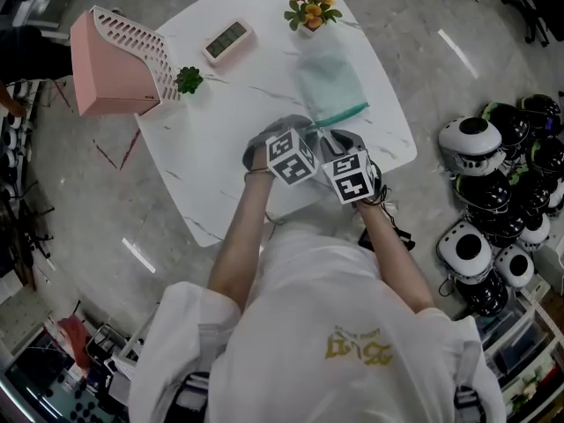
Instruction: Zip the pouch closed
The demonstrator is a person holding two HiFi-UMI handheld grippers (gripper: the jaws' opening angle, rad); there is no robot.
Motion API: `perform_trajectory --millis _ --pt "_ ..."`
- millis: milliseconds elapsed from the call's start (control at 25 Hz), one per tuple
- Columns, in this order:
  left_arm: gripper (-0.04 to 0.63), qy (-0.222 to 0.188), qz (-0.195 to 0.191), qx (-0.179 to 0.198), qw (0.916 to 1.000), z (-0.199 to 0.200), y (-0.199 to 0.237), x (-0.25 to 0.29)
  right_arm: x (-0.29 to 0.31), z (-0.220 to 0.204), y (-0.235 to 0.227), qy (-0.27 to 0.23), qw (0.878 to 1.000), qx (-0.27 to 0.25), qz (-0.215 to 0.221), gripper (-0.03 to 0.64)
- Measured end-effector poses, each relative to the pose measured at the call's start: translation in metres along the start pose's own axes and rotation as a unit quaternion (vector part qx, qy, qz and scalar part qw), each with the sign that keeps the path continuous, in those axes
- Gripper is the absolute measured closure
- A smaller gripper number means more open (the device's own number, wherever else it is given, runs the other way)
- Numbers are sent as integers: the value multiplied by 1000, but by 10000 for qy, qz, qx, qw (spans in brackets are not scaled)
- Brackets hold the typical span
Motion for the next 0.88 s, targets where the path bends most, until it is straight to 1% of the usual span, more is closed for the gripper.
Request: perform_trajectory --millis 160,320,480,600,760,880 --pt "492 20 -30 62 10000 0 -2 1 2 2 1 8 9999 -111 -55 525" --pt "494 8 -25 22 10000 2 -2 1 3 2 0 8 9998 -172 -122 535" --pt "520 -2 -19 61 10000 3 -1 1 5 2 -1 2 9996 -235 -133 543" --pt "531 -31 -114 31 9999 3 -3 2 7 2 1 -1 9993 -351 -100 549" --pt "542 -1 -197 -3 9998 2 -5 4 9 1 3 10 9990 -452 -59 580" --pt "548 4 -222 -12 9998 3 -4 3 8 2 -1 24 9987 -488 -154 598"
Point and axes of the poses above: the fingertips, and each gripper's own axes: x forward along the fingers, y to its left, z out of its top, the point moved 3 cm from there along -x, backward along the fingers, and after that the axes turned 11 degrees about -y, right-handed, at the moved point
